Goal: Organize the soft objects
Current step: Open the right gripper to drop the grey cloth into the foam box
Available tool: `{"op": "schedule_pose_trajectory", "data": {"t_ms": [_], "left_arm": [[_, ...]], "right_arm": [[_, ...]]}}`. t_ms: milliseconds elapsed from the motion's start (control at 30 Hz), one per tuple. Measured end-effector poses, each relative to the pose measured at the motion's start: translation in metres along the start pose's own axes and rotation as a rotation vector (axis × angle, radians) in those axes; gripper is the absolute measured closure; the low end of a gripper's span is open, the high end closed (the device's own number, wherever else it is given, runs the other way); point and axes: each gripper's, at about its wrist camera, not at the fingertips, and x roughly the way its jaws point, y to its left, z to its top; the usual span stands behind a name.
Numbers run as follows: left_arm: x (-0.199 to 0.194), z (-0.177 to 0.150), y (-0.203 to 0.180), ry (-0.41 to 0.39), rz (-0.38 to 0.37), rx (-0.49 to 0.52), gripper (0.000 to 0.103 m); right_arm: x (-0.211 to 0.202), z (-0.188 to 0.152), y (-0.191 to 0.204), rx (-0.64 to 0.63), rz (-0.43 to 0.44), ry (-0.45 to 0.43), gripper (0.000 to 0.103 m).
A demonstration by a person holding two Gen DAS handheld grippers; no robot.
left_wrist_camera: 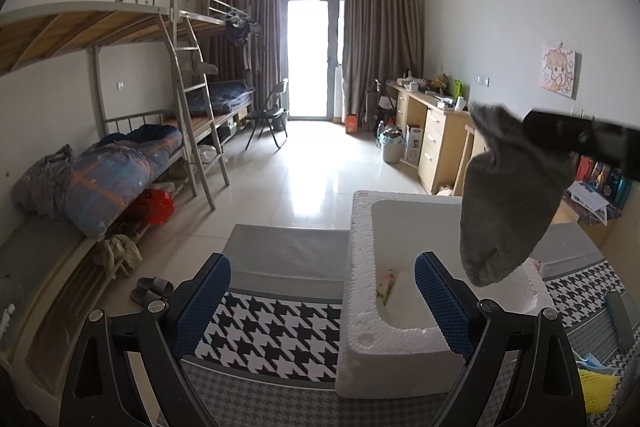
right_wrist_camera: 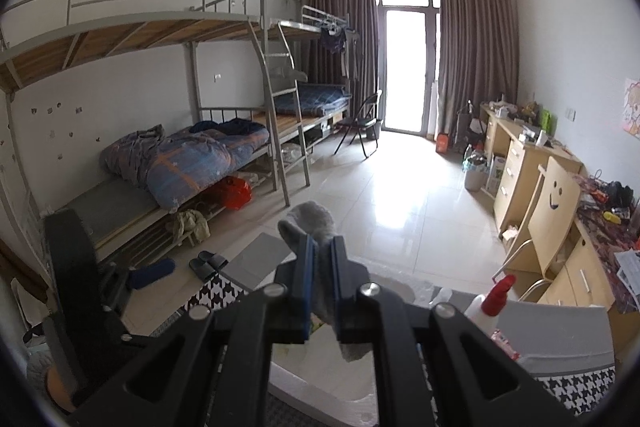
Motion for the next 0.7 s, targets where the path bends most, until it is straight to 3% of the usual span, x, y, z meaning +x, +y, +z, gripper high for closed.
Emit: {"op": "schedule_pose_trajectory", "data": {"t_ms": [700], "left_arm": [[-0.009, -0.007, 0.008, -0.014, -0.009, -0.011, 0.009]], "right_arm": [[0.046, -0.025, -0.002, -0.011, -0.041, 0.191, 0.092]]}}
